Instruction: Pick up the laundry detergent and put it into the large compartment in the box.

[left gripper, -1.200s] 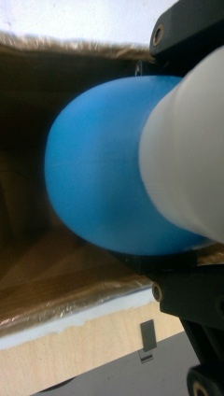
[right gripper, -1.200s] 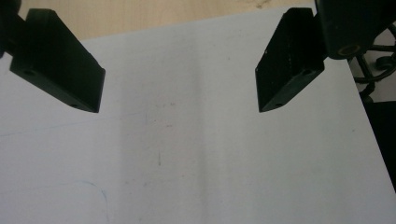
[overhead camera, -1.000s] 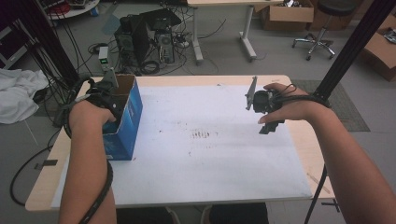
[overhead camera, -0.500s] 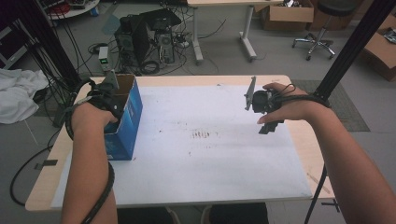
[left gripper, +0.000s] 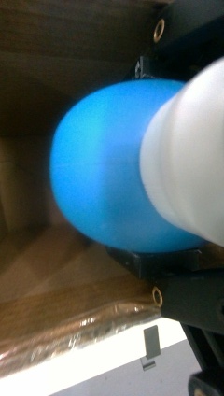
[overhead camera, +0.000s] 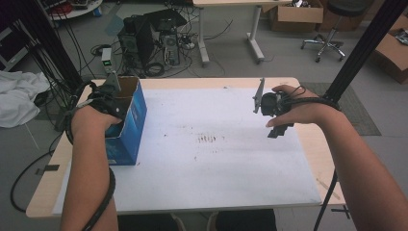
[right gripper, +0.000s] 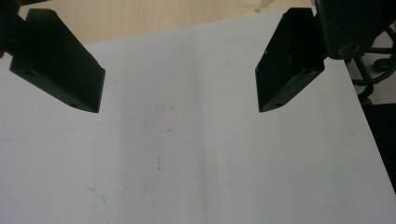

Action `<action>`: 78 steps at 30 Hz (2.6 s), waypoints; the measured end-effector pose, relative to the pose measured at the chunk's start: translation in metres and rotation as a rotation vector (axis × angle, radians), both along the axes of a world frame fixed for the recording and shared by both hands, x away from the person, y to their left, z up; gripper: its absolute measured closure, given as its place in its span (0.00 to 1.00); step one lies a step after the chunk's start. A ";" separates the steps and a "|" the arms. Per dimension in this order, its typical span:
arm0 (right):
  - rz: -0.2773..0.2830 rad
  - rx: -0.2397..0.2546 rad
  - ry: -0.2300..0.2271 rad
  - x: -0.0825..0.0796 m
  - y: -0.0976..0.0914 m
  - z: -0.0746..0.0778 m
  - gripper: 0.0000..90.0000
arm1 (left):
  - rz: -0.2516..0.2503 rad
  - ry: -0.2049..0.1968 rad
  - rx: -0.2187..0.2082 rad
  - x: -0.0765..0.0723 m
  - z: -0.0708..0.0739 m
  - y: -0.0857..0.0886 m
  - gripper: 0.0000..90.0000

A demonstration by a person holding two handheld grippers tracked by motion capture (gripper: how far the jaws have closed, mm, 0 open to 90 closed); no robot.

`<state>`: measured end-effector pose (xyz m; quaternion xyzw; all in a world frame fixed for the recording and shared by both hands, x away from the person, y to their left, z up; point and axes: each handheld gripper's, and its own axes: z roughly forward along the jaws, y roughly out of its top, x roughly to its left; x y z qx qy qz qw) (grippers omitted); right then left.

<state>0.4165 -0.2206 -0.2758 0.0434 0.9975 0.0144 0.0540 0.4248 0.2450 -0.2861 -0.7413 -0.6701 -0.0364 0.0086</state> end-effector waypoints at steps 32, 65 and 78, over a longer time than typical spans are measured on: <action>0.014 0.008 -0.007 -0.002 0.003 0.002 0.18 | 0.001 -0.042 0.025 -0.010 0.035 0.001 0.26; 0.014 0.014 -0.012 -0.009 -0.002 0.007 0.18 | -0.048 -0.052 0.021 -0.021 0.066 -0.014 0.10; 0.018 0.011 -0.014 -0.010 0.000 0.009 0.18 | -0.084 -0.076 0.038 -0.027 0.082 -0.022 0.00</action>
